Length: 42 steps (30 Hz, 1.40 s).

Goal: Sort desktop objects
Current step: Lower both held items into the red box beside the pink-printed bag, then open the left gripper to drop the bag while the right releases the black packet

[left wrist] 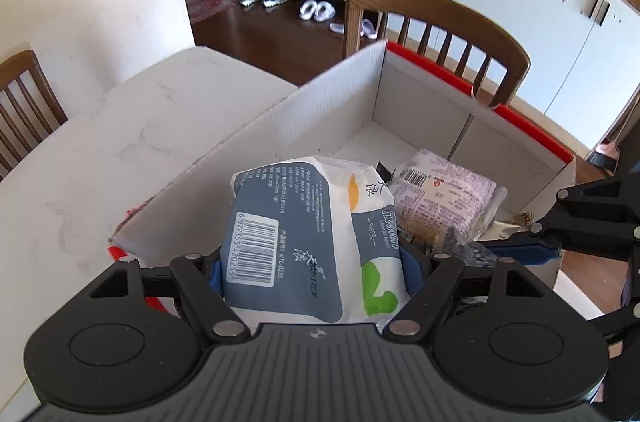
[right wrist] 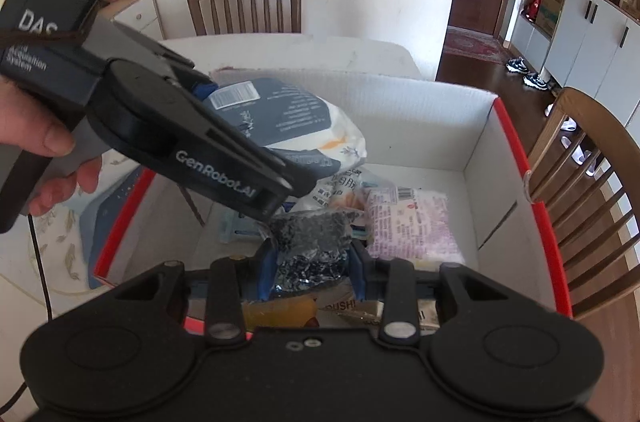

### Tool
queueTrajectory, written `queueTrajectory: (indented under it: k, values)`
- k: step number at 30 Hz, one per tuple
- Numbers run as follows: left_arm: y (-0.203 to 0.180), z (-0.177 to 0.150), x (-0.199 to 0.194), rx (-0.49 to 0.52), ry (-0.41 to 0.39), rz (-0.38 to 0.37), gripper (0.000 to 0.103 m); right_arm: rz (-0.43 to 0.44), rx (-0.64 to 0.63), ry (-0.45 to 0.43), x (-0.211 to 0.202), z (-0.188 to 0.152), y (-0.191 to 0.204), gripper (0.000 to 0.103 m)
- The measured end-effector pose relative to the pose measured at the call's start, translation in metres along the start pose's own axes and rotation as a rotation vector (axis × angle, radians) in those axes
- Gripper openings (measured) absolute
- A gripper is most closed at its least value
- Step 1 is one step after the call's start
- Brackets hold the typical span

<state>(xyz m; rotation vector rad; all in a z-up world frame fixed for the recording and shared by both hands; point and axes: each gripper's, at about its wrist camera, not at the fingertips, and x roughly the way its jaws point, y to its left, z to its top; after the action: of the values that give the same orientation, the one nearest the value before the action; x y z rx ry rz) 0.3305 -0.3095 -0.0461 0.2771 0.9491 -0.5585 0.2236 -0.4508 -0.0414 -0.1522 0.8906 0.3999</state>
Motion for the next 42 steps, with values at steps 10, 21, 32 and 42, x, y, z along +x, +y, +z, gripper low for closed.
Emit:
queueTrajectory:
  k: [10, 21, 32, 42]
  values:
    - [0.002, 0.000, 0.026, -0.007, 0.067, -0.007, 0.078, 0.013, -0.017, 0.068, 0.025, -0.002, -0.001, 0.036]
    - [0.008, -0.002, 0.037, -0.031, 0.109, -0.031, 0.078, 0.020, -0.005, 0.101, 0.040, -0.004, -0.005, 0.036]
    - [0.008, 0.000, 0.026, -0.049, 0.087, -0.025, 0.078, 0.026, 0.021, 0.093, 0.039, -0.003, -0.010, 0.041]
    - [0.003, -0.001, 0.011, -0.044, 0.054, -0.026, 0.081, 0.025, 0.038, 0.071, 0.026, -0.006, -0.013, 0.049]
